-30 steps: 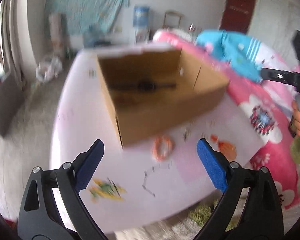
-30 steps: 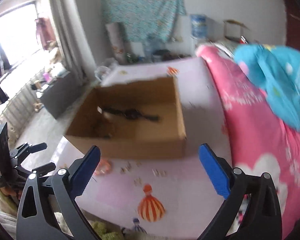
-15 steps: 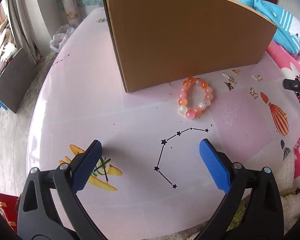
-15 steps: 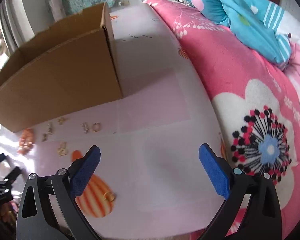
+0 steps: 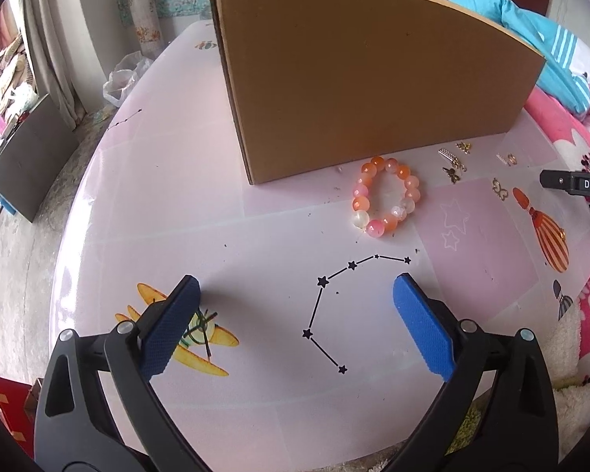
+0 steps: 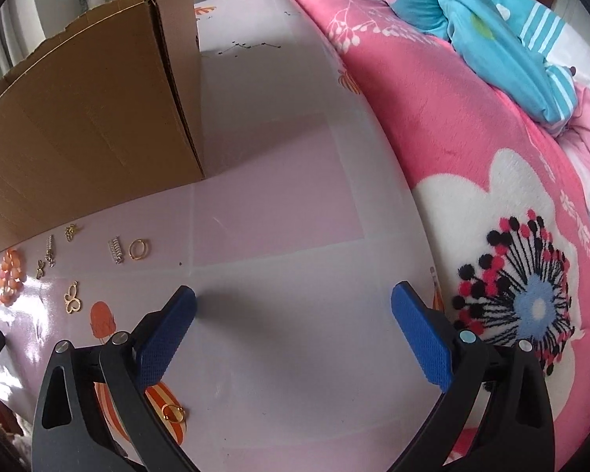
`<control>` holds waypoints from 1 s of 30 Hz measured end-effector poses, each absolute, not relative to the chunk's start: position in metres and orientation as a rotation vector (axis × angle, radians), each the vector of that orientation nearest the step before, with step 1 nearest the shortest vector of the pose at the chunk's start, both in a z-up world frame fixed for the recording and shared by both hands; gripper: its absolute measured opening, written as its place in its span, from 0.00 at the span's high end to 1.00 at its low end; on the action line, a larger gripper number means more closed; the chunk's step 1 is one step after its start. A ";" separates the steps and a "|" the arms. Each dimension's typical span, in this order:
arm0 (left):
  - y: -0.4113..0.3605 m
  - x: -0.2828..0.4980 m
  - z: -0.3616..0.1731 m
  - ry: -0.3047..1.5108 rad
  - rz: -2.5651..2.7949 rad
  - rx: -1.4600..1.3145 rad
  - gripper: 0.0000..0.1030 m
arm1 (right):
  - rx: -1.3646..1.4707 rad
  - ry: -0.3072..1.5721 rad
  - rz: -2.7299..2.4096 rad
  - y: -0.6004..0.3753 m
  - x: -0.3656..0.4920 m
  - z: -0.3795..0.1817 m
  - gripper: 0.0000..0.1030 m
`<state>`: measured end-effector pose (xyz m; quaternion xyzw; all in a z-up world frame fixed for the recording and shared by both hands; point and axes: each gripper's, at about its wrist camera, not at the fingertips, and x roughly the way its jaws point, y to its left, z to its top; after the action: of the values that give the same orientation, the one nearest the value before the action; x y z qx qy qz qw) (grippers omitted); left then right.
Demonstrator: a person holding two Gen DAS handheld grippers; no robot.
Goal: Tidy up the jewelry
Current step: 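Withdraw both grippers and move the right gripper to a small gold ring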
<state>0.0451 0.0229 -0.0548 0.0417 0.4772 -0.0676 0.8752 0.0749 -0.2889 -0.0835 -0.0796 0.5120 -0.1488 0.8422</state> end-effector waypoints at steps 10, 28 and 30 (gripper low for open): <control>0.020 0.044 -0.054 0.971 -0.148 0.090 0.07 | -0.172 1.038 -0.304 -0.287 0.068 -0.088 0.06; 0.013 0.044 -0.054 0.947 -0.165 0.097 0.07 | -0.166 0.932 0.000 -0.251 -0.010 -0.076 0.33; 0.012 0.045 -0.053 0.949 -0.166 0.097 0.07 | -0.173 0.942 0.012 -0.251 -0.011 -0.080 0.43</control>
<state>0.0447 0.0118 -0.0534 0.0468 0.4562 -0.0798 0.8851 -0.0107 -0.2510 -0.0800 -0.0833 0.4531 0.0058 0.8875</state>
